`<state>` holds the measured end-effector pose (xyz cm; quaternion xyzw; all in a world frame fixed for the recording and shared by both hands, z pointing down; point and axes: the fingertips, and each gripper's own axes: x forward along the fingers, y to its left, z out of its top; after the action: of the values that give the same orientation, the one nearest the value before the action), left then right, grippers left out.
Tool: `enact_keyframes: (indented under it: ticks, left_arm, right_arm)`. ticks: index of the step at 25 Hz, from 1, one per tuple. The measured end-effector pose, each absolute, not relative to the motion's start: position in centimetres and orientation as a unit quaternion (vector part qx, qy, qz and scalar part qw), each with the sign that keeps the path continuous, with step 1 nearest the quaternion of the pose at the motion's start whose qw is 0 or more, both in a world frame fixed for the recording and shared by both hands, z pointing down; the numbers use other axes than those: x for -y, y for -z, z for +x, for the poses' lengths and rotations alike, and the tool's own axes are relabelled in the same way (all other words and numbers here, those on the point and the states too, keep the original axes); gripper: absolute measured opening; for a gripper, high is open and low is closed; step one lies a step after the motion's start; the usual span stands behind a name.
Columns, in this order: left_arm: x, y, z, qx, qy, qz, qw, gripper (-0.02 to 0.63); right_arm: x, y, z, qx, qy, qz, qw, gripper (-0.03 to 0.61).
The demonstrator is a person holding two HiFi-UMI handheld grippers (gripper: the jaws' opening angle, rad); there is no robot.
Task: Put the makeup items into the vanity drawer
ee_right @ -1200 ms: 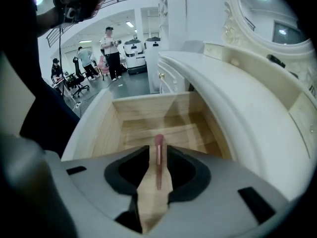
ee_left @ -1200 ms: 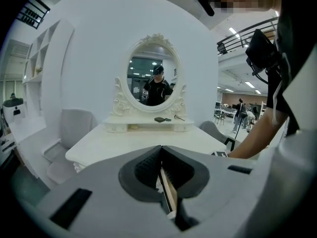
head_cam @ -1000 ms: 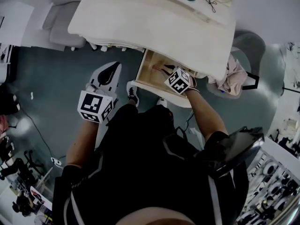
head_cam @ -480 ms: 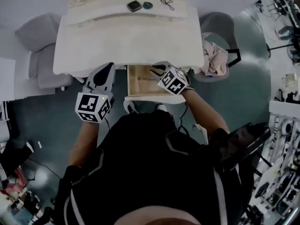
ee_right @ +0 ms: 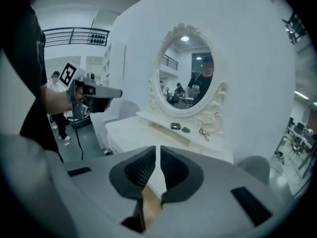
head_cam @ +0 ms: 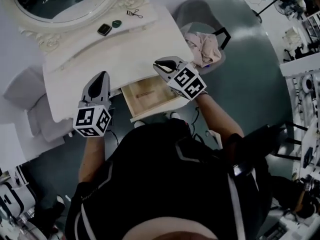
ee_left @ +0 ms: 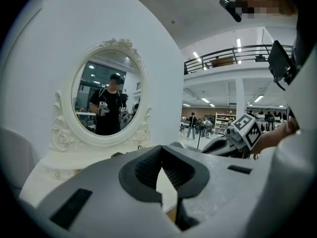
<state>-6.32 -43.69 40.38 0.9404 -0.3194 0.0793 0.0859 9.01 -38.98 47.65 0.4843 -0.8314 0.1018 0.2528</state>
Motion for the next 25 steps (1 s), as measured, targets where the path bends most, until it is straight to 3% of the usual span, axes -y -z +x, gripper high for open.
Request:
enact_keyframes:
  ticks: [13,25]
  left_arm:
    - [42.1,-34.7,-0.3,0.298,-0.045,0.952,0.057,0.005]
    - [41.2,-33.2,1.0,0.330,-0.036,0.942,0.052,0.005]
  right_arm:
    - [36.6,-35.0,16.2,0.796,-0.045,0.580,0.166,0.006]
    - [36.2,-32.3,19.6,0.785,-0.039,0.605,0.129,0.005]
